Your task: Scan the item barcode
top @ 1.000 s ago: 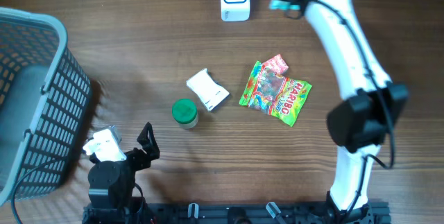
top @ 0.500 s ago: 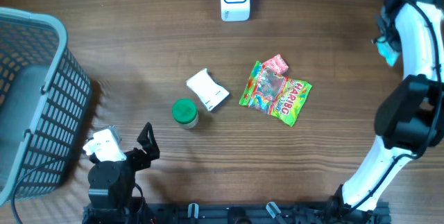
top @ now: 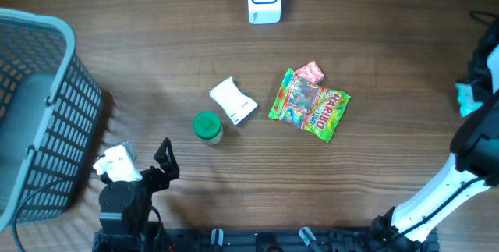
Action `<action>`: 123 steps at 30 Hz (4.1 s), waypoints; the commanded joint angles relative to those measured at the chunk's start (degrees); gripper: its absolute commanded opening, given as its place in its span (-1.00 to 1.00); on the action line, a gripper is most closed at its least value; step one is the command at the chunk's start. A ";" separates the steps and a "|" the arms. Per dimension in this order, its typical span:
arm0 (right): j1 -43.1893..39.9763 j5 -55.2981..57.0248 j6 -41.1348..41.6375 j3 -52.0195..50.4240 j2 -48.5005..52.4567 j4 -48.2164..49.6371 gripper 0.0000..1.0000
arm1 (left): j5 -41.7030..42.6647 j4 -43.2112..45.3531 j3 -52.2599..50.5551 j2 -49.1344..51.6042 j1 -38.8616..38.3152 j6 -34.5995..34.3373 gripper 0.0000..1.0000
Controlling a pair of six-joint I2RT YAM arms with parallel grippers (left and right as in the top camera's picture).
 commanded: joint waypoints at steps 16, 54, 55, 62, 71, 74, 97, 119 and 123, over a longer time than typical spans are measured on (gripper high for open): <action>12.00 -34.64 -33.81 0.07 -9.38 -4.81 0.99 | 0.70 0.15 -0.17 -0.37 -0.09 -0.31 1.00; 49.03 -36.11 -75.36 -23.56 -34.51 3.72 1.00 | 0.72 0.15 -0.17 -0.37 -0.09 -0.31 1.00; 49.03 -34.36 -75.97 -23.56 -32.79 5.22 1.00 | 0.70 0.15 -0.17 -0.37 -0.09 -0.31 1.00; 49.22 -31.56 -81.48 -23.78 -27.21 5.44 0.99 | 0.72 0.15 -0.17 -0.37 -0.09 -0.31 1.00; 54.18 -25.49 -81.44 -23.85 -19.58 4.52 1.00 | 0.70 0.15 -0.17 -0.37 -0.09 -0.31 1.00; 55.93 -18.93 -81.44 -24.09 -18.05 4.74 0.99 | 0.70 0.15 -0.17 -0.37 -0.09 -0.31 1.00; 55.98 -25.49 -73.13 -27.04 -2.21 4.92 -0.91 | 0.72 0.15 -0.17 -0.37 -0.09 -0.31 1.00; 55.82 -116.28 -118.40 -5.88 -3.39 -37.77 -0.91 | 0.70 0.15 -0.17 -0.37 -0.09 -0.31 1.00; 55.93 -122.53 -123.99 -5.88 -3.39 -29.00 -0.91 | 0.70 0.15 -0.17 -0.37 -0.09 -0.31 1.00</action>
